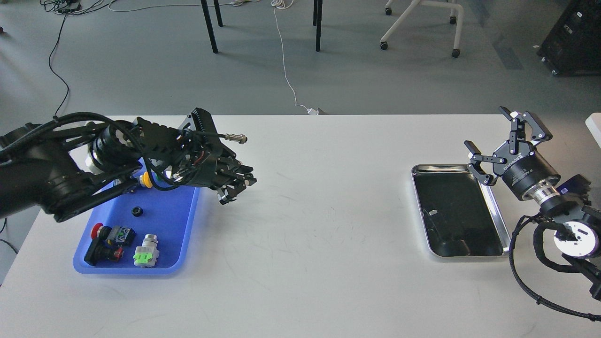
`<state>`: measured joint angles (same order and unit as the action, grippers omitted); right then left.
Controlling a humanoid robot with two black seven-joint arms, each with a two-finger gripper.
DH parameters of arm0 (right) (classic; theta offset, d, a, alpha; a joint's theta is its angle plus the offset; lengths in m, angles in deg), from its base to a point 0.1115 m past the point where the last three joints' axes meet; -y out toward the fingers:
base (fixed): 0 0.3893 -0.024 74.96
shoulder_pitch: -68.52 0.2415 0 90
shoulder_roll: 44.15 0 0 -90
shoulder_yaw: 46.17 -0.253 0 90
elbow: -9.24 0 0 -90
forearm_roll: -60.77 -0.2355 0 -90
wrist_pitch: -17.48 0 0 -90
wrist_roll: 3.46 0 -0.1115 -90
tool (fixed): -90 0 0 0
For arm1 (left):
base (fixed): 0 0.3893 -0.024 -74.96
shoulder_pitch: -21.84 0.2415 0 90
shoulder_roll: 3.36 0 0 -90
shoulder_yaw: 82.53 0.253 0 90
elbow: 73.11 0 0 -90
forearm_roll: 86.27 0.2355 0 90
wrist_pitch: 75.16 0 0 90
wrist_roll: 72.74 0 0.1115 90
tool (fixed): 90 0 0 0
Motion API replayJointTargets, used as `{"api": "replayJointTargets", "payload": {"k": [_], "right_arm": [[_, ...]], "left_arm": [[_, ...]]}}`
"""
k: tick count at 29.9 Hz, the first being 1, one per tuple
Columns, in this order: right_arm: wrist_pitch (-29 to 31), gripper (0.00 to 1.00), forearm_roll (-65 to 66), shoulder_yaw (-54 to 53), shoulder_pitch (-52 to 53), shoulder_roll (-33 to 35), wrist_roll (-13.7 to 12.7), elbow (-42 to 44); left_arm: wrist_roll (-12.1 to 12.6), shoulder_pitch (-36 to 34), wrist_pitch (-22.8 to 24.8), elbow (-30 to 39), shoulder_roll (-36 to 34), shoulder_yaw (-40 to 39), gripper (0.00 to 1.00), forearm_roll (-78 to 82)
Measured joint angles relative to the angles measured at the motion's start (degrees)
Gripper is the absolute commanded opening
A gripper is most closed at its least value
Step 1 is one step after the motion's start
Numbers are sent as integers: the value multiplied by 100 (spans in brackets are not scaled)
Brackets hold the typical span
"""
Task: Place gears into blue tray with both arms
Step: 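Carry the gear with the left gripper over the blue tray, then lower the gear onto the part in the blue tray and release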
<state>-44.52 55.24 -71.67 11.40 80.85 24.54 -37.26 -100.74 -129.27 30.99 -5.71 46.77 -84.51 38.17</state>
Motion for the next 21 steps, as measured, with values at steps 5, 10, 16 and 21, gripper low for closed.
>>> {"api": "replayJointTargets", "payload": {"k": [5,10,16,21], "right_arm": [[0,99,5,6,0,-46,0,0],[0,99,10,14,0,-60,0,0],[0,99,17,25,0,-61,0,1],[0,99,17,21,-2,-55,0,1]], "left_arm": [[-1,405,-41,45,-762,-17,15,-47],[-1,743,-58,-26,-969,-69,16,-83],[0,897,-61,-256,-918,-117,16,-74],[-1,950,-61,-557,-775,-120,18,-76]]}}
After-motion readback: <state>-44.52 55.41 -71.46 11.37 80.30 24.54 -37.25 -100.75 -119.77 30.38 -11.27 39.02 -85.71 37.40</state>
